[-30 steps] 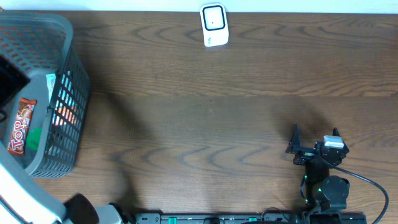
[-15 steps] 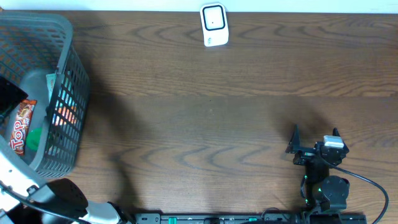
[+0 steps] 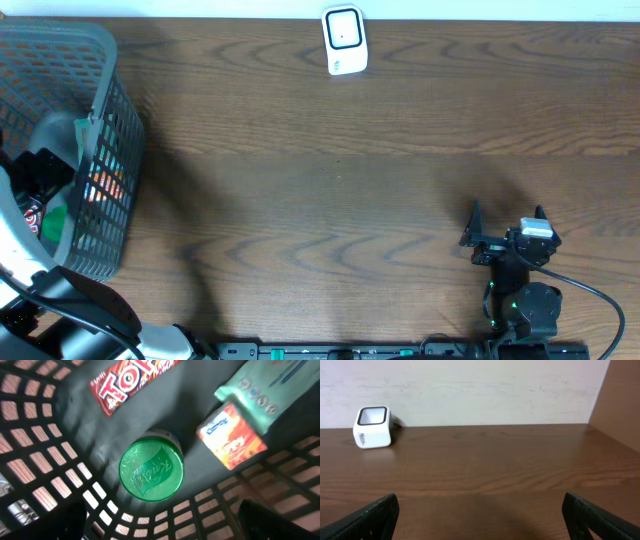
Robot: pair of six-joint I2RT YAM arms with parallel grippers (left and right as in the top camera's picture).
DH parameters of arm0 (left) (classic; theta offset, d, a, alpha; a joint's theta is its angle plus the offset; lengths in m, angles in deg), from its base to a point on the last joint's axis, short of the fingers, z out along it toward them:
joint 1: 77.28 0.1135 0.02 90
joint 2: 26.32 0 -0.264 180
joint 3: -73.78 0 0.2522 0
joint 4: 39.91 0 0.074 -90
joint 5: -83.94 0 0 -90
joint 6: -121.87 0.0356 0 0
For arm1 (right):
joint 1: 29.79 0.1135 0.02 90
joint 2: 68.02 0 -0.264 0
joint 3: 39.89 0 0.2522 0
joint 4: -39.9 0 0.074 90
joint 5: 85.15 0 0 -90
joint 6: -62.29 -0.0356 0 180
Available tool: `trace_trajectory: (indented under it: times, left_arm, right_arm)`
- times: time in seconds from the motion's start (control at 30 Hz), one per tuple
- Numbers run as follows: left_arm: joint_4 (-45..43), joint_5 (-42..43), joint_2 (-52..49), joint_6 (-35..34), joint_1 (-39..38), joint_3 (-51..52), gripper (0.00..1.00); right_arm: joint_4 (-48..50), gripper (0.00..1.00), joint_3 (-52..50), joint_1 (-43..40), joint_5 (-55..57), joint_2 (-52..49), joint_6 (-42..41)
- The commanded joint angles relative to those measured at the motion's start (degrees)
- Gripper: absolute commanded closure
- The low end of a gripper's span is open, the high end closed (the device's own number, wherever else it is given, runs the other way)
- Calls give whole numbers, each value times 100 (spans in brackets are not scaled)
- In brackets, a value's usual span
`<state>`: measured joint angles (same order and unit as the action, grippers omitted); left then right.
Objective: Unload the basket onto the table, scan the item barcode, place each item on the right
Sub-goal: 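Grasp the Knorr jar with the left gripper and lift it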
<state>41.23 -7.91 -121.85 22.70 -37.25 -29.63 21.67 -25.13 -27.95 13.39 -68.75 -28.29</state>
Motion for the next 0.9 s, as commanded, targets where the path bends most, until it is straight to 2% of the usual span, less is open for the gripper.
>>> trace_trajectory:
  times: [0.0, 0.23, 0.87]
  left_arm:
    - [-286, -271, 2, 52, 20, 446, 0]
    - [-625, -269, -227, 26, 129, 949, 0]
    - [-684, -275, -1550, 2, 175, 962, 1]
  right_arm:
    - [-2, 1, -17, 39, -7, 9, 66]
    - [-2, 1, -17, 39, -7, 9, 66]
    - [-2, 1, -17, 39, -7, 9, 63]
